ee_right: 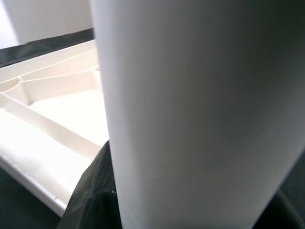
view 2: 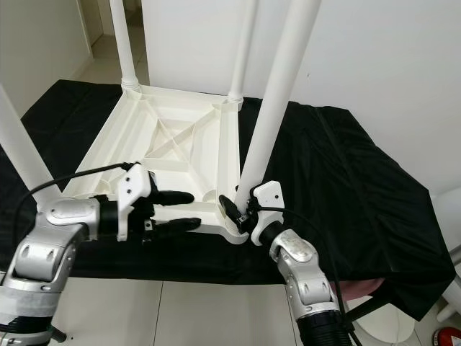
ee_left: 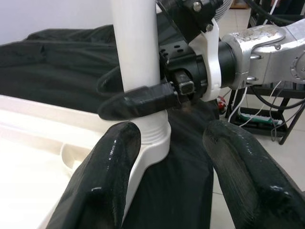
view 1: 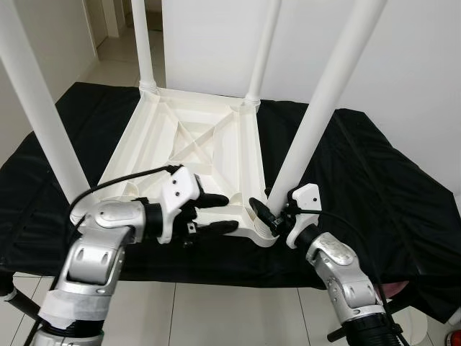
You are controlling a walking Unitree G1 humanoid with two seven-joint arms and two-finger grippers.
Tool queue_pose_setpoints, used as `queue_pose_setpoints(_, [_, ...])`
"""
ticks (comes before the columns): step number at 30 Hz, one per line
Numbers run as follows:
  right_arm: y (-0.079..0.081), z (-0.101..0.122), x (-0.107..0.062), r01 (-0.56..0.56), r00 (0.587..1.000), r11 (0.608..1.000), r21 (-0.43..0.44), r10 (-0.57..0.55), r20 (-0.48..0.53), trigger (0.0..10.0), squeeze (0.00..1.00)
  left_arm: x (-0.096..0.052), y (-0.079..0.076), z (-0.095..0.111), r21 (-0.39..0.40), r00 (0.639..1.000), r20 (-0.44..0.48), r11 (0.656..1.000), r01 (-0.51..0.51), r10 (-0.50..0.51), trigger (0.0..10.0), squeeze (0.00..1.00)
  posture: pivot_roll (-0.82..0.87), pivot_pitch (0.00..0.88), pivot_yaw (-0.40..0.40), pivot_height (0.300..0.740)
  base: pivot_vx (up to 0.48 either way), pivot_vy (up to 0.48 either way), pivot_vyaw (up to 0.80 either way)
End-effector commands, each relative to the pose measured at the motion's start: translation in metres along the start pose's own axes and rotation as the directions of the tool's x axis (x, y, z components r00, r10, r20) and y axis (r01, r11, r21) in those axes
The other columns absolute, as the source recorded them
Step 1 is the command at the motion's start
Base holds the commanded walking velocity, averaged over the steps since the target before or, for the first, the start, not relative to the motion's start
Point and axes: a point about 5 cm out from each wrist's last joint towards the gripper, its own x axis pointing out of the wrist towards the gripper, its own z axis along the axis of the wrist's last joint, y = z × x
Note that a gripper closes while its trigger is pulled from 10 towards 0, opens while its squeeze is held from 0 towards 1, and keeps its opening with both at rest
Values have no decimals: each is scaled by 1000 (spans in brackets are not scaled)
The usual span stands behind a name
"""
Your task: Building children table
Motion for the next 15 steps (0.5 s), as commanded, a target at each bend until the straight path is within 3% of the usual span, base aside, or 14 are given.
queue_pose_setpoints(1, [-9,-17,-5,167,981,986,-9,-167,-97,0,0,-2,17,1,-11,926,-3,926,-378,378,10000,0,3,0,-114,740,0,0,0])
queue_pose_setpoints(2, [-9,-17,-5,167,981,986,-9,-167,-97,0,0,-2,17,1,-11,926,-3,926,-378,378,10000,0,3,0,-114,740,0,0,0])
queue_pose_setpoints(5, [-3,-19,-2,319,942,948,-1,-317,-107,0,0,1,18,1,-19,920,-1,920,-392,392,10000,0,4,0,-118,740,0,0,0])
queue_pose_setpoints(11, [10,-19,2,441,892,897,9,-437,-115,0,0,3,20,5,-17,913,9,913,-408,408,10000,0,11,0,-122,740,0,0,0])
queue_pose_setpoints(15, [21,-16,8,411,908,911,29,-405,-108,0,0,3,21,7,-17,907,13,907,-421,421,10000,0,19,0,-133,740,0,0,0])
